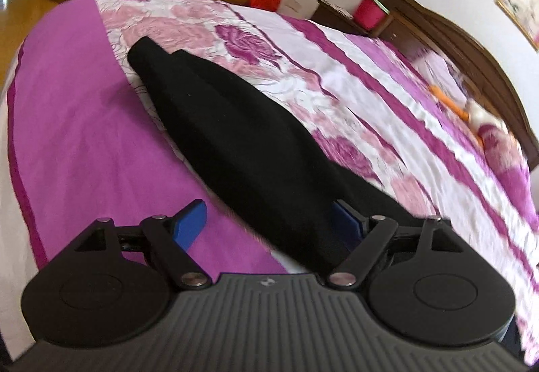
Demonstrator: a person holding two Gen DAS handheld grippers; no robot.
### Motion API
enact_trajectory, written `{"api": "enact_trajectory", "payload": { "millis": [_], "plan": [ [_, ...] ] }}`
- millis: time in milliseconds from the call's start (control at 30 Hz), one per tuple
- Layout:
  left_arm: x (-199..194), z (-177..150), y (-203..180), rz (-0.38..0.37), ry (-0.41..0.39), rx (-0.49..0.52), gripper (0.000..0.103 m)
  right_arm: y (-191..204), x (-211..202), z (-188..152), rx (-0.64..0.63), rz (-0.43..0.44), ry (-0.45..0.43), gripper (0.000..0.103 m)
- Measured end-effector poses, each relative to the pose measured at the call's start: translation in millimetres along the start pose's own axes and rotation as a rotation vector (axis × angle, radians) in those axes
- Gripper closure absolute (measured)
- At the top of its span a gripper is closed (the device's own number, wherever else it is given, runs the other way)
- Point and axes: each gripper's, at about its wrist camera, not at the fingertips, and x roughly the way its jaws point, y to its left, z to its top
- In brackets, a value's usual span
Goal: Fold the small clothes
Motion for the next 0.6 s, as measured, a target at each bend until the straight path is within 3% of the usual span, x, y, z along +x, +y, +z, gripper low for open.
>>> {"api": "enact_trajectory", "payload": {
  "millis": [200, 467, 600],
  "plan": [
    [14.9, 6.0, 14.2, 0.001, -0.020, -0.056, 0.019, 2.5, 3.1, -7.4, -0.020, -0.017, -0.009, 0.050],
    [18.9, 4.0, 14.5, 0.020, -0.052, -0.040, 0.019, 0.8, 4.6, -9.6, -0.021, -0.018, -0.018, 0.050],
    [2.8, -0.9, 26.2, -0.021, -0.058, -0.125, 0.019, -3.2, 4.3, -10.2, -0.012, -0.001, -0.017, 0.050]
  ]
}}
